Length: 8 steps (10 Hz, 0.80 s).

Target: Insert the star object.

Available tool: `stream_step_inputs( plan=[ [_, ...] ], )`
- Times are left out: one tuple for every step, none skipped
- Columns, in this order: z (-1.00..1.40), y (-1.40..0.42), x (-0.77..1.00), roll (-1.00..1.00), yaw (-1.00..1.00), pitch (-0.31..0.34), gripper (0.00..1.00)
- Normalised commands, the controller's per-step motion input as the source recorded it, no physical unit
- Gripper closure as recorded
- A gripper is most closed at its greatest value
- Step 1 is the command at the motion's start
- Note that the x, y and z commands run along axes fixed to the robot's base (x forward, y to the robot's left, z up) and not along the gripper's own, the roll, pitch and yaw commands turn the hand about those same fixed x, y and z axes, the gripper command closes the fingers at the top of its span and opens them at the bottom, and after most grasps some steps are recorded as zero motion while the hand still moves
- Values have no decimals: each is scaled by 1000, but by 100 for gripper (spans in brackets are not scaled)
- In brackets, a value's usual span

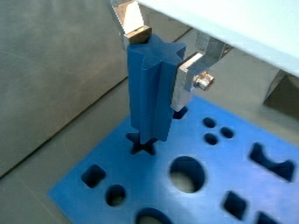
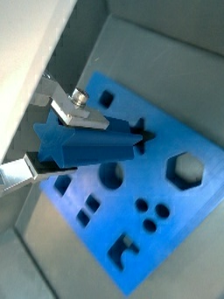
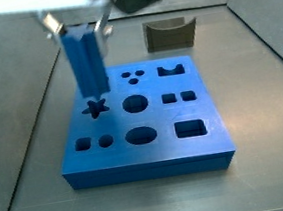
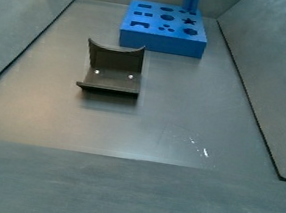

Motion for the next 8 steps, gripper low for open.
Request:
stream_step_inputs(
  plan=[
    [-491, 0, -254, 0, -397, 0, 100],
    [-460, -54, -214, 0, -269, -9, 100],
    [-377, 0, -80, -4, -91, -7, 100],
    [-249, 0, 6, 0, 0, 0, 100],
    [-191, 0, 151, 0, 0, 3, 100],
    [-269, 0, 223, 0, 0, 9, 100],
    [-366, 0, 320, -13, -26, 0, 100],
    [-454, -37, 306, -93, -54, 0, 100]
  ],
)
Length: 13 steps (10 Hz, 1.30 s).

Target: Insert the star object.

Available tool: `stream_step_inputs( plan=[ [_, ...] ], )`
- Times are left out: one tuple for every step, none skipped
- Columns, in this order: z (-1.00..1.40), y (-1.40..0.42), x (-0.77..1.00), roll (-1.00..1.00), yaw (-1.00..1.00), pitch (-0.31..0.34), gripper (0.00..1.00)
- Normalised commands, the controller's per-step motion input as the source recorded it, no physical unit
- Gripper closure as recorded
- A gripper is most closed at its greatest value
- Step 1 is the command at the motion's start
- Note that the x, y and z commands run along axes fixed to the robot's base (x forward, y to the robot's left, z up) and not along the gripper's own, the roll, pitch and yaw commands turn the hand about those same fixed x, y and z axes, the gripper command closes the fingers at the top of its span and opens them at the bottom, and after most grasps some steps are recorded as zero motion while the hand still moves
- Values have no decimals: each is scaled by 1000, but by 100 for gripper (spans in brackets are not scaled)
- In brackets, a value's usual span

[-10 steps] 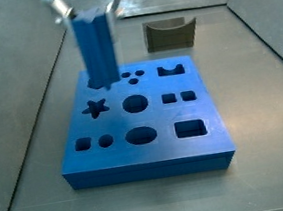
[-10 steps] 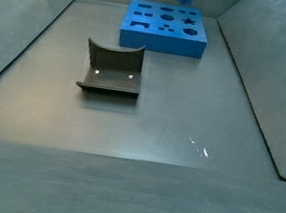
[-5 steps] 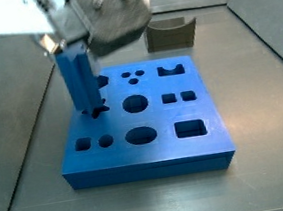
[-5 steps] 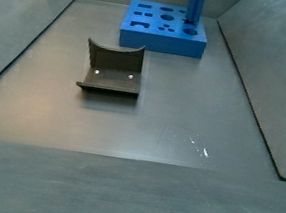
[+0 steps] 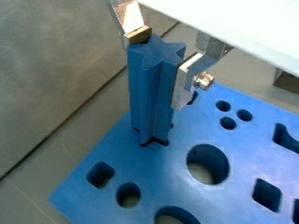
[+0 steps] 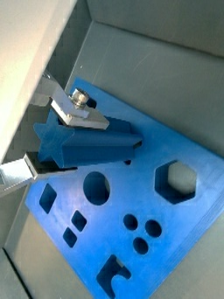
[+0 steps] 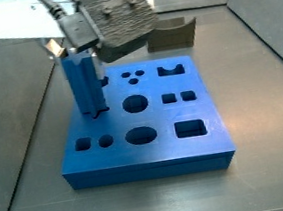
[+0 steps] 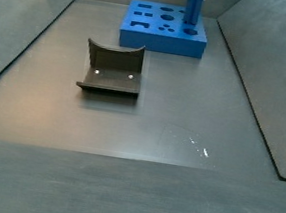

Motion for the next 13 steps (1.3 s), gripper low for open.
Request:
stream_step_inputs(
  plan=[
    [-466, -100, 249, -183, -163, -59, 100],
    [-497, -71, 211, -147, -171, -66, 100],
    [-489, -3, 149, -81, -160, -51, 100],
    [-466, 0, 0, 0, -280, -20, 100],
    [-503, 11, 0, 9, -360, 0, 100],
    [-486, 9, -23, 46, -366, 0, 100],
    [-586, 0, -57, 40, -334, 0, 100],
    [-649, 0, -77, 66, -183, -36, 100],
    [-620, 0, -137, 59, -111, -54, 100],
    [-571, 0, -146, 49, -94, -74, 100],
    [-500, 0, -157, 37, -63, -84, 100],
    [-374, 20, -180, 6, 0, -124, 100],
    [-283, 0, -154, 0, 0, -187, 100]
  ],
)
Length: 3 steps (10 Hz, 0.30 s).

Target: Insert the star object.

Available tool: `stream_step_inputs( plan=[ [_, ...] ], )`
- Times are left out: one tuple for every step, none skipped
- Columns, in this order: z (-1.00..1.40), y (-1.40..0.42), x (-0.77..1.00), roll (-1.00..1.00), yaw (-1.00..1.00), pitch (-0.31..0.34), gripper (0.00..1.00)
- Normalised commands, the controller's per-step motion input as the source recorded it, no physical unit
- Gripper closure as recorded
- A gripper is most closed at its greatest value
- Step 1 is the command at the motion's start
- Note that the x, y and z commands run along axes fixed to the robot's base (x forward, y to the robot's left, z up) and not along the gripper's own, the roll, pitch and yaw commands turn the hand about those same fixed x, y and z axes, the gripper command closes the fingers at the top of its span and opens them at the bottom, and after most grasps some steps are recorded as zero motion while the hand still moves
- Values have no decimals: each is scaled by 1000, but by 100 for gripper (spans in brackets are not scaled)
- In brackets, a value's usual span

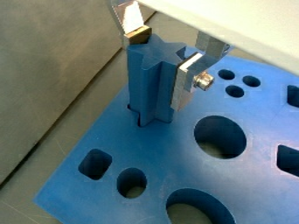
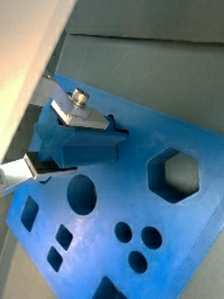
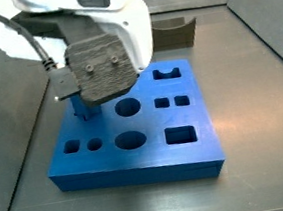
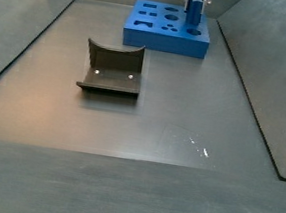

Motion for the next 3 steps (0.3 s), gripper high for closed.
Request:
stream_step_inputs(
  plan=[
    [-126, 0, -57, -60, 0, -159, 100],
    [-246, 0, -49, -29, 0, -217, 100],
    [0, 0, 0, 0, 0, 0, 100]
  ],
)
